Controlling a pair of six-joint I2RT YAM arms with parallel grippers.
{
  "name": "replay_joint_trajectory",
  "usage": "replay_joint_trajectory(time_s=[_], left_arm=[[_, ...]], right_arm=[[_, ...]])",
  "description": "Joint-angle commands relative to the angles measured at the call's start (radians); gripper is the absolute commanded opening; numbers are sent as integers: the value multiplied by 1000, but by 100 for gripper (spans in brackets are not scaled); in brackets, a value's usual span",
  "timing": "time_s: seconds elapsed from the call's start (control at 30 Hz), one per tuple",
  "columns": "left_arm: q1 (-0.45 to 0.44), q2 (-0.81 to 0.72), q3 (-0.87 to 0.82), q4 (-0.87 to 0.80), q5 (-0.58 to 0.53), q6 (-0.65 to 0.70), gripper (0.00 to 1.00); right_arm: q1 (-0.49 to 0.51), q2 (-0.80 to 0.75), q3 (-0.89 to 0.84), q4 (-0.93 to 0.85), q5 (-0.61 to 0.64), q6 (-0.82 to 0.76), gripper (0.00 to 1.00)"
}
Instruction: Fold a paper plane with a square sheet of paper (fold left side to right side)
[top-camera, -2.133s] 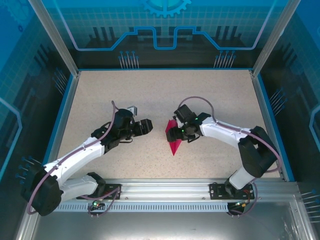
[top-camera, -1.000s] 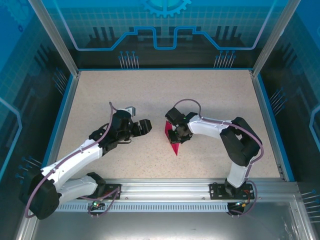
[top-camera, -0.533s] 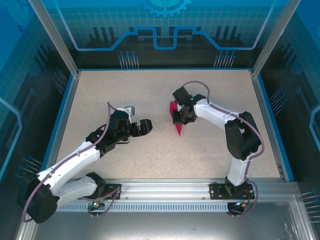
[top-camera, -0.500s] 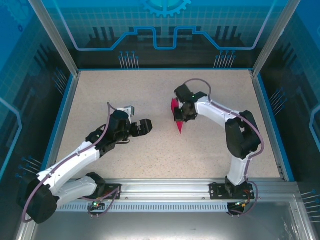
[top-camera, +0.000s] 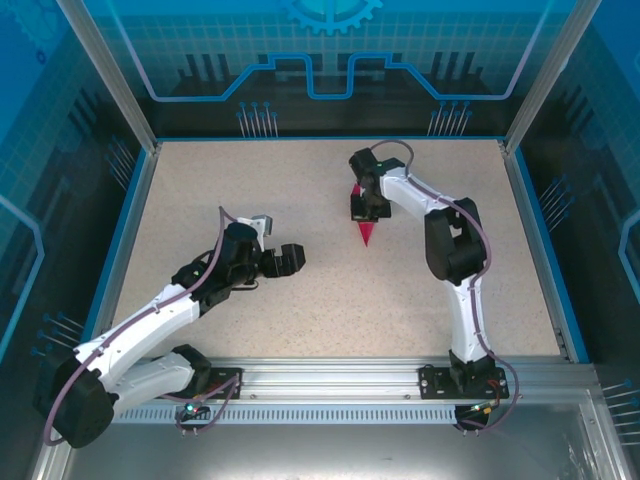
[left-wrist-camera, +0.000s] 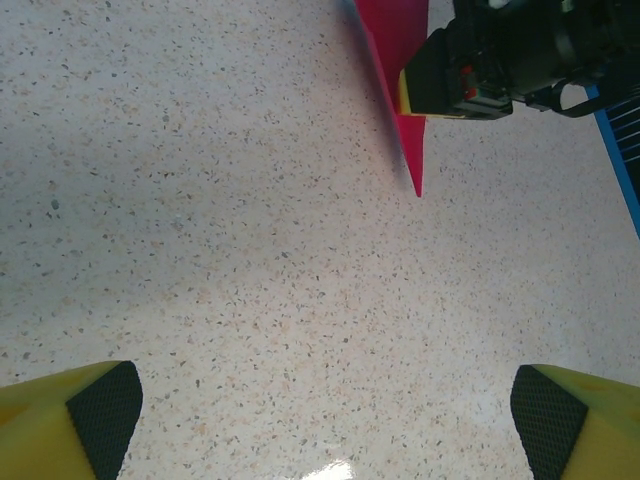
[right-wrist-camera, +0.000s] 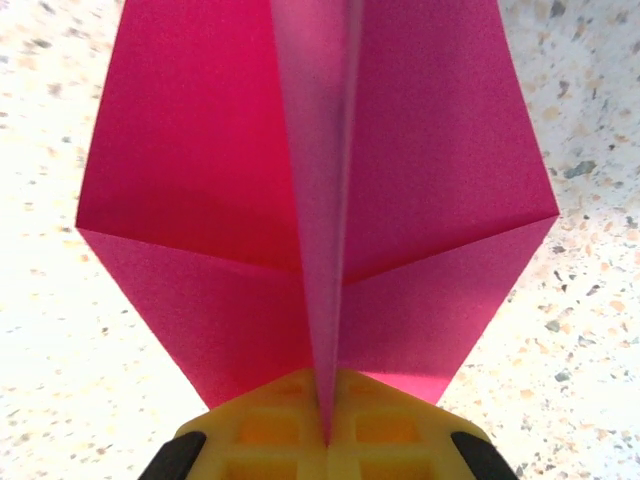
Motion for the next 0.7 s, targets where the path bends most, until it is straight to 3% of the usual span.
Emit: replay_joint_trajectory(time_s=[0.0,0.2,0.33,0.67], left_arm=[[7,-15,-11,-21,17,28,99],[8,-6,-10,-22,15,28,99],[7,-1,-7,-24,9,28,99],[7,16,35,-50,-2,44,99]], right_arm=[[8,35,47,-73,27,8,4],[10,58,54,-68,10,23,5],[14,67,53,-66,4,25,15],[22,38,61,-86,16,8,25]])
